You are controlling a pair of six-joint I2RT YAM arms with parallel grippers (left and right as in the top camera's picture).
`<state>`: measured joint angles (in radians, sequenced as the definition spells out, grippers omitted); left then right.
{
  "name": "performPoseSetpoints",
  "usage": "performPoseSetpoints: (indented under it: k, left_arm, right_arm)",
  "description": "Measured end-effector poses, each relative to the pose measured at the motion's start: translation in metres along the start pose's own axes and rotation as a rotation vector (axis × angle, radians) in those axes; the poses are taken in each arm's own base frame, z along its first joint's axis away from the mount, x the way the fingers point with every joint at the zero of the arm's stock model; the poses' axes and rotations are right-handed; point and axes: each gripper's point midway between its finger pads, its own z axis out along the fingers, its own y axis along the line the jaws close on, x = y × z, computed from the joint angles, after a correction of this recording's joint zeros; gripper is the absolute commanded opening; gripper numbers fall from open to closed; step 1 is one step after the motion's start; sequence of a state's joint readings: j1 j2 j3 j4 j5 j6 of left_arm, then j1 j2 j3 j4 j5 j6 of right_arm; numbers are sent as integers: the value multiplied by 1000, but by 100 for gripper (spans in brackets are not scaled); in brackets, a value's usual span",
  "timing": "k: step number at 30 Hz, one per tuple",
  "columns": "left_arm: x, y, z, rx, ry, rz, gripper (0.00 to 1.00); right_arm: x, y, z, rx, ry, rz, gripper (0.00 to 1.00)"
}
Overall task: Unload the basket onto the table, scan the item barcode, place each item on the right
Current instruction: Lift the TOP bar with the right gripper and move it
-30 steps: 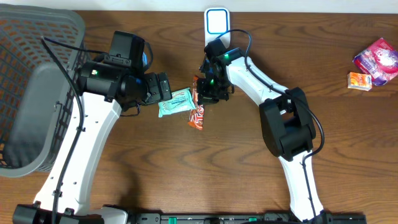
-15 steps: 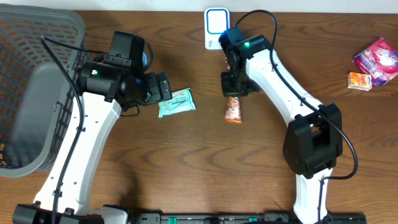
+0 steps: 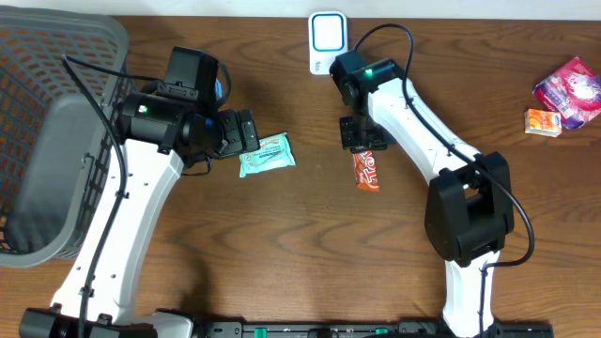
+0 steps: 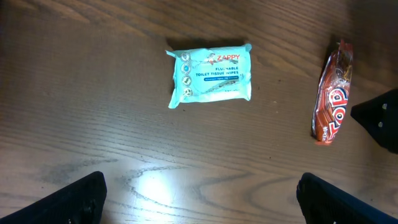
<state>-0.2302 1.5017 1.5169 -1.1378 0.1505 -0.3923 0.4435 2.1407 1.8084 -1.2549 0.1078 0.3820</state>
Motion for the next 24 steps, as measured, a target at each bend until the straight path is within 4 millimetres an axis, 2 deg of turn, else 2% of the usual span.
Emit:
performPoseSetpoints:
  k: [8, 17, 24]
  left_arm:
    - [0, 0, 0, 0, 0, 0, 98]
    - [0, 0, 0, 0, 0, 0, 98]
    - [0, 0, 0, 0, 0, 0, 98]
  right_arm:
    - [-9, 18, 4, -17, -64, -26, 58]
    - [-9, 25, 37, 90, -156, -33, 57]
    - [-5, 12, 59, 159, -179, -19, 55]
